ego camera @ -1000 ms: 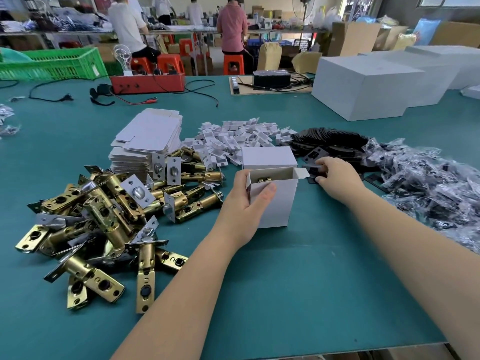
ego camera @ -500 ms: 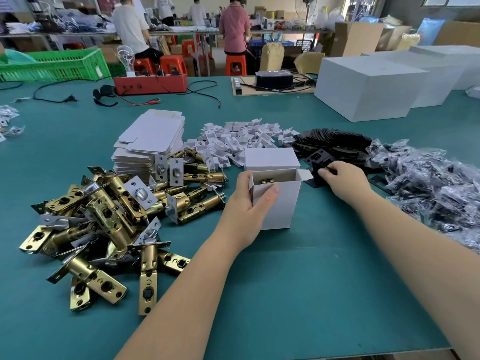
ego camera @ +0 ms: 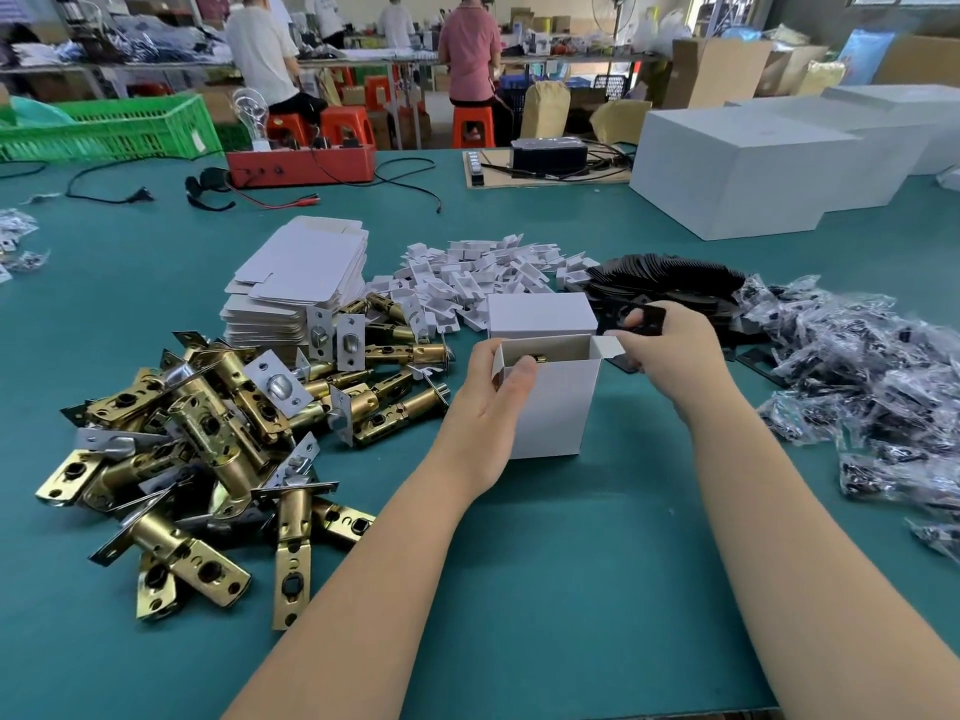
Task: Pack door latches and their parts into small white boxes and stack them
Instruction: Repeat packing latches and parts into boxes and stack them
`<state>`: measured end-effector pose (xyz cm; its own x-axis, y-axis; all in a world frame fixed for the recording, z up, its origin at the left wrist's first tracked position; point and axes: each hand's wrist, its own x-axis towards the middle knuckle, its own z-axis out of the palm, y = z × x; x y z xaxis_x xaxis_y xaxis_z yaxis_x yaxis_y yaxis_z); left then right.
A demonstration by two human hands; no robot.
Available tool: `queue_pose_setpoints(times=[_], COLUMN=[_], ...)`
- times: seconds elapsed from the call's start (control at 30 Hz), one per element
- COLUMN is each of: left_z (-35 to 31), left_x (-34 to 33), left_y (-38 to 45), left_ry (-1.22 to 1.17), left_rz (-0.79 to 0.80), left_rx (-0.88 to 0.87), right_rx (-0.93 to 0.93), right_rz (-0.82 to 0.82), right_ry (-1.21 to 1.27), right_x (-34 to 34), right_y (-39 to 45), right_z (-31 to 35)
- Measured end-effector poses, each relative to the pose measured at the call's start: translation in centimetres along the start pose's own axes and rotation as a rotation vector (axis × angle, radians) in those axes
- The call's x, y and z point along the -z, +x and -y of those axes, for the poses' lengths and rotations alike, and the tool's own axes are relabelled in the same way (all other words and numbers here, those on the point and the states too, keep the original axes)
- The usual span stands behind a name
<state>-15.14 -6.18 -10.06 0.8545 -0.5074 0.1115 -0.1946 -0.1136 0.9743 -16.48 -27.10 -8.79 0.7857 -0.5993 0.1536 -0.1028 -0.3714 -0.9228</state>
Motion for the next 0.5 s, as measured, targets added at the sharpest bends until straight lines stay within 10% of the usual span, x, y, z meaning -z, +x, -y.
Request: queue_pose_setpoints(times=[0.2, 0.5], left_z=[0.1, 0.4], left_x=[0.1, 0.1], left_y=[0.1, 0.2], left_ry=[0.03, 0.035], left_rz=[0.006, 0.012], left_rx=[0.008, 0.01], right_rx=[0.111, 0.31], right_rz=[-0.014, -0.036], right_ry=[-0.07, 0.501], right_x=[-0.5, 1.1], right_y=[-1.9, -3.5], right_z=[0.6, 5.3])
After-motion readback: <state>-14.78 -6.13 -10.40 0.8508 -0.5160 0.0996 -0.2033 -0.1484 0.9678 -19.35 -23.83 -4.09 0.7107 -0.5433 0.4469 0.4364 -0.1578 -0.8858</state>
